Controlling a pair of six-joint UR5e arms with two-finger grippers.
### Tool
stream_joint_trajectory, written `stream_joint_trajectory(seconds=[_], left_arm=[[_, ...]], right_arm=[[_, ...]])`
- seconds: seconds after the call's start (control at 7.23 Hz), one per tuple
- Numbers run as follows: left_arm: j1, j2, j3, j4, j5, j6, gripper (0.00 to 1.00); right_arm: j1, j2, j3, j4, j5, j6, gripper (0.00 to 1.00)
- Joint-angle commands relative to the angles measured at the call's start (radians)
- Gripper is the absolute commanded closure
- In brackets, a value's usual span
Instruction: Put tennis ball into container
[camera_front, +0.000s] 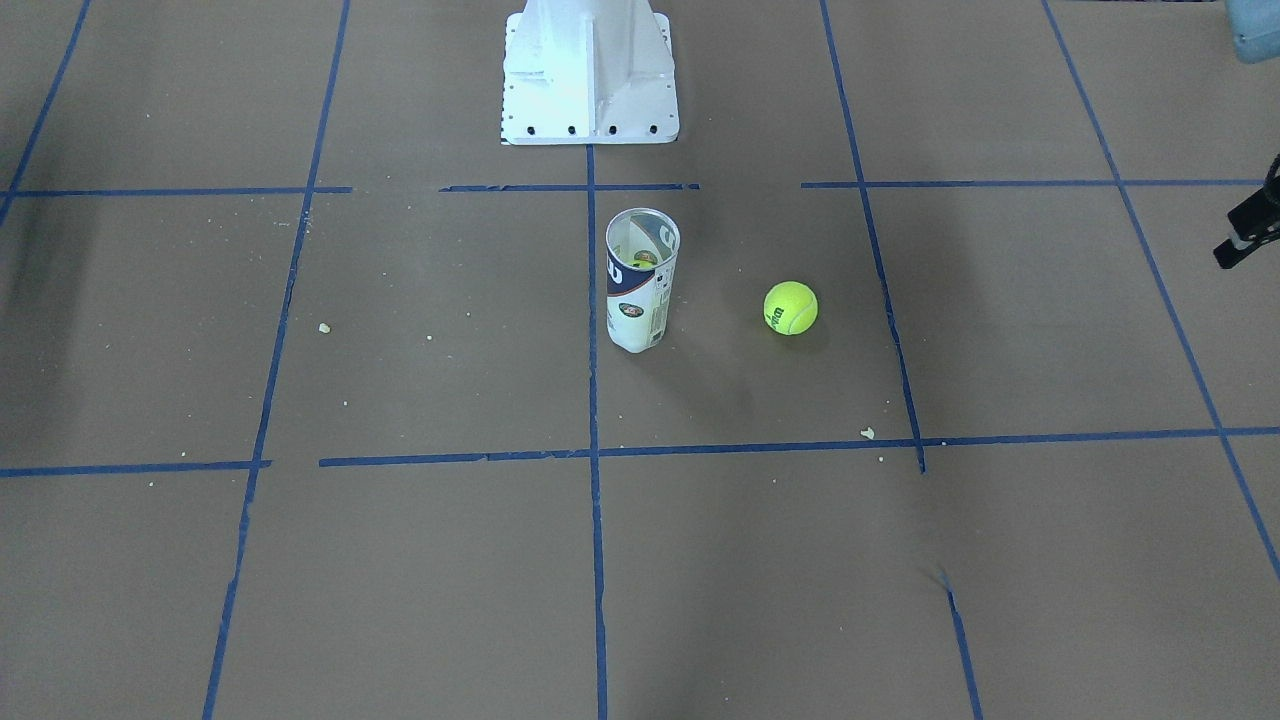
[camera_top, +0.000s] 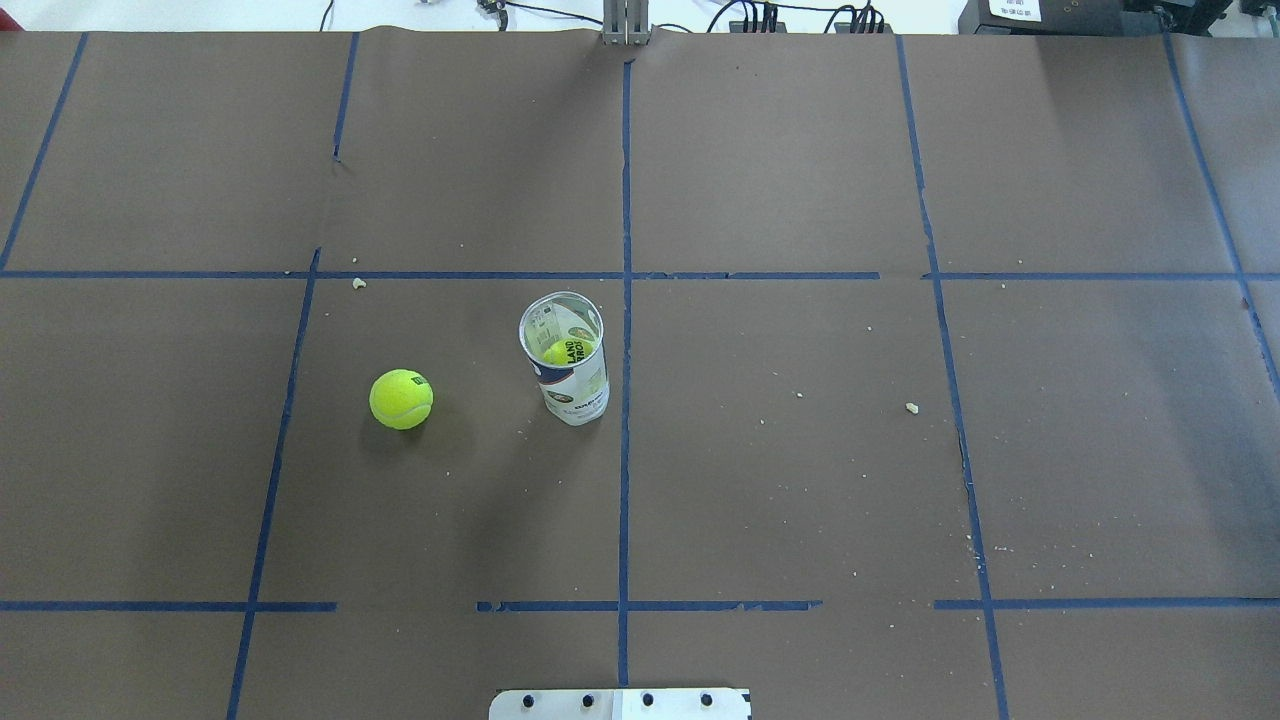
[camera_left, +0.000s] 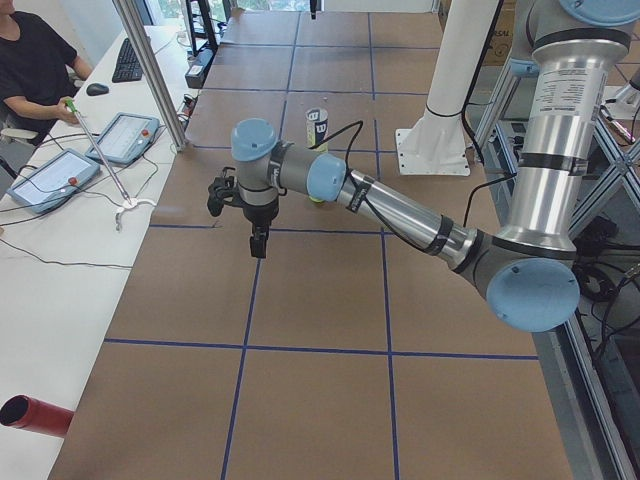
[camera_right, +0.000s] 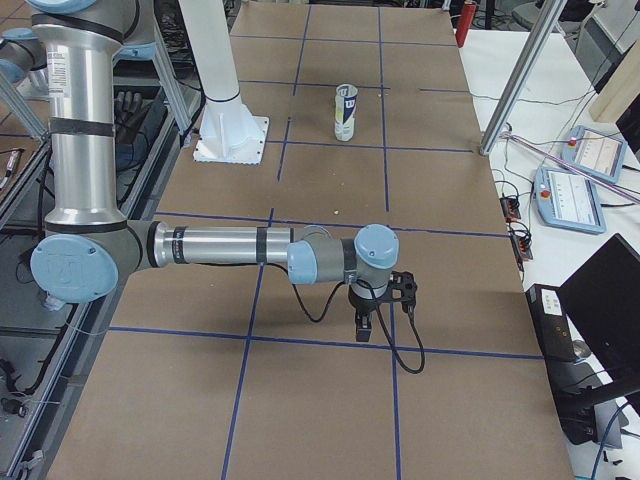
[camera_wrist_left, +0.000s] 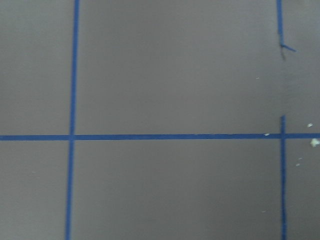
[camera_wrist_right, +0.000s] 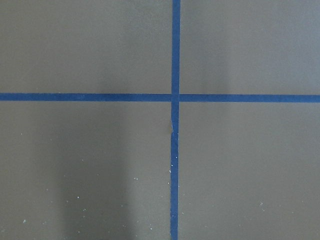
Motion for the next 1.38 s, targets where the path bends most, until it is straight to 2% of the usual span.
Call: stream_joint_trajectory(seconds=[0.0, 0.14, 0.28, 0.69, 0.97, 1.24], left_arm=[[0.120, -0.078, -0.004, 0.006, 0.104, -0.138, 0.00], [0.150, -0.081, -0.002, 0.003, 0.126, -0.170, 0.00], [0.212, -0.099, -0.001, -0.020, 0.132, -0.295, 0.00], [0.355, -0.104, 0.010, -0.158, 0.132, -0.491, 0.00], [0.459, -0.130, 0.013, -0.206, 0.132, -0.577, 0.00], [0.532, -0.185, 0.101, -0.311, 0.135, -0.699, 0.00]], right_arm=[[0.000, 0.000, 0.000, 0.000, 0.000, 0.000, 0.00], [0.000, 0.000, 0.000, 0.000, 0.000, 0.000, 0.00], [0.000, 0.000, 0.000, 0.000, 0.000, 0.000, 0.00], [0.000, 0.000, 0.000, 0.000, 0.000, 0.000, 0.00], [0.000, 0.000, 0.000, 0.000, 0.000, 0.000, 0.00], [0.000, 0.000, 0.000, 0.000, 0.000, 0.000, 0.00]])
